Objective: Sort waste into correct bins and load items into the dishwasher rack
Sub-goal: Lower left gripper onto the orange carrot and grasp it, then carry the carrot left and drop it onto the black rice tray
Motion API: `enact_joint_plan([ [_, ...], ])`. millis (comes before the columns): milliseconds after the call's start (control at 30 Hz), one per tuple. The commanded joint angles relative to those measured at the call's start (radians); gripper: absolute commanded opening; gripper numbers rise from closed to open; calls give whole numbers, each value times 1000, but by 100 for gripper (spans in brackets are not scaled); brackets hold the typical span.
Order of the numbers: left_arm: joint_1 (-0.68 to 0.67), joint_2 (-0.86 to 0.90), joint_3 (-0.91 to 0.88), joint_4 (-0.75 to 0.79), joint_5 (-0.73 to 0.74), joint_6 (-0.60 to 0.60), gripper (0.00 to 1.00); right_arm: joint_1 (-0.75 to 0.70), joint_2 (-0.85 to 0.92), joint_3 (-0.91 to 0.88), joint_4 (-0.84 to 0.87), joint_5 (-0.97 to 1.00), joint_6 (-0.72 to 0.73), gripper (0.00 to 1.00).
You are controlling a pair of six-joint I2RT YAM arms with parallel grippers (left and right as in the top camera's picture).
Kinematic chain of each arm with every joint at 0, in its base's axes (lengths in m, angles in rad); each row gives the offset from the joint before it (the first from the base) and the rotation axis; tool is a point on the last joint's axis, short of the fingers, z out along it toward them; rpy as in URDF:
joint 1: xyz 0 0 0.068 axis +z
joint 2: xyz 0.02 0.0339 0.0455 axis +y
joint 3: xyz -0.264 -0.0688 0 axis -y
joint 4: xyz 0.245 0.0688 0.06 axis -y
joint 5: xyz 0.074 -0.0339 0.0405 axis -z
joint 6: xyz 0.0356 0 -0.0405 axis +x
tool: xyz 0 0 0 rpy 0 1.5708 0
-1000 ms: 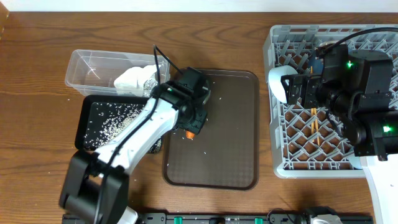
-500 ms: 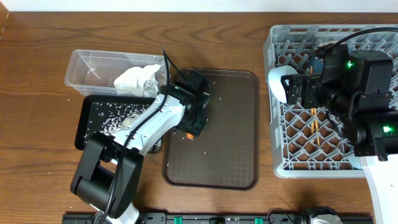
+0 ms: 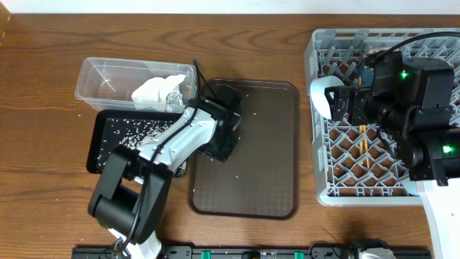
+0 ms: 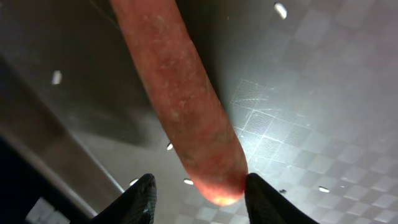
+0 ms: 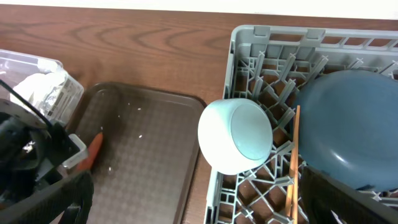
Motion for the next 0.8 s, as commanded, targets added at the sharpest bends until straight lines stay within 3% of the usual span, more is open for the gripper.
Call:
enact_joint_plan([
  [0, 2, 14, 7, -2, -14, 58, 47, 10, -2, 3, 0, -8, 13, 99],
  [433, 2, 93, 7, 72, -15, 117, 46, 10, -2, 3, 0, -8, 13, 99],
  [767, 2, 49, 43, -8, -19, 111, 23, 10, -2, 3, 0, -8, 13, 99],
])
